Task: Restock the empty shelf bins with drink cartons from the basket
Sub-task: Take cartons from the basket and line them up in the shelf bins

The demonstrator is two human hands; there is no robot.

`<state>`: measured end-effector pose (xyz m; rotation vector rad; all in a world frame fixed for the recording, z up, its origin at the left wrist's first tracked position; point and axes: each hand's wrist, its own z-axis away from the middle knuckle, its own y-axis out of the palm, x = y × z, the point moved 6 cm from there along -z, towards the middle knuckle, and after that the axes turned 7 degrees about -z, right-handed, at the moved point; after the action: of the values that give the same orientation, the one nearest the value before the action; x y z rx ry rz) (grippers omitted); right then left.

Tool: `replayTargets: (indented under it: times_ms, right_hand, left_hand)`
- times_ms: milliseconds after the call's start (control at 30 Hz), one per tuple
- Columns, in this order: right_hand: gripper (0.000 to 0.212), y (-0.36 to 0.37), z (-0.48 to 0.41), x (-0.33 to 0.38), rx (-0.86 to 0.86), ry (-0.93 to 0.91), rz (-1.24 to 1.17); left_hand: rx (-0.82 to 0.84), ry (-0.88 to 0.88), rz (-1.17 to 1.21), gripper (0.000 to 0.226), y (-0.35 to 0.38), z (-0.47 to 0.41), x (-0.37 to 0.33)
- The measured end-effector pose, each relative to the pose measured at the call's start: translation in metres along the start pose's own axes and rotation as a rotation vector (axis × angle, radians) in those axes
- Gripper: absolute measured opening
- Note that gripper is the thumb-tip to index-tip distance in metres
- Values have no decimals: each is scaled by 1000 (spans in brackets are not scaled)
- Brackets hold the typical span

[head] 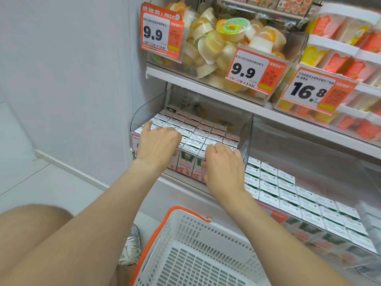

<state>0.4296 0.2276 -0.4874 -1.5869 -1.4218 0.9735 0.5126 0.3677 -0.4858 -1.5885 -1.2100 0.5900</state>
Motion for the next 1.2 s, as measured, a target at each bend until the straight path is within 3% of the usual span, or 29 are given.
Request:
replayTargets:
  times_ms: [267,467,600,967,1067,1133,1200]
  right_hand:
    - [28,-2,-2,1,-5,13,0]
    - [26,-9,-13,-10,-44,32,-91]
    - [32,-11,-23,-8,-28,31,-25]
    - [41,-6,2,7,205,-137,94]
    - [40,-10,5,6,242,-156,95]
    - [37,-12,10,7,268,-171,89]
    - [34,-14,15,9,280,-190,83]
  left_hand:
    - [-10,-1,14,25,-3,5,0]
    - [-115,3,60,28,-14,-11,8]
    - [-39,-4,59,27,-13,-19,6]
    - [32,50,-101,23,0,5,-5]
    - [37,40,-30,28,0,9,-14]
    - [9,62,25,13,-1,13,-22]
    - [37,36,72,20,-3,14,-26]
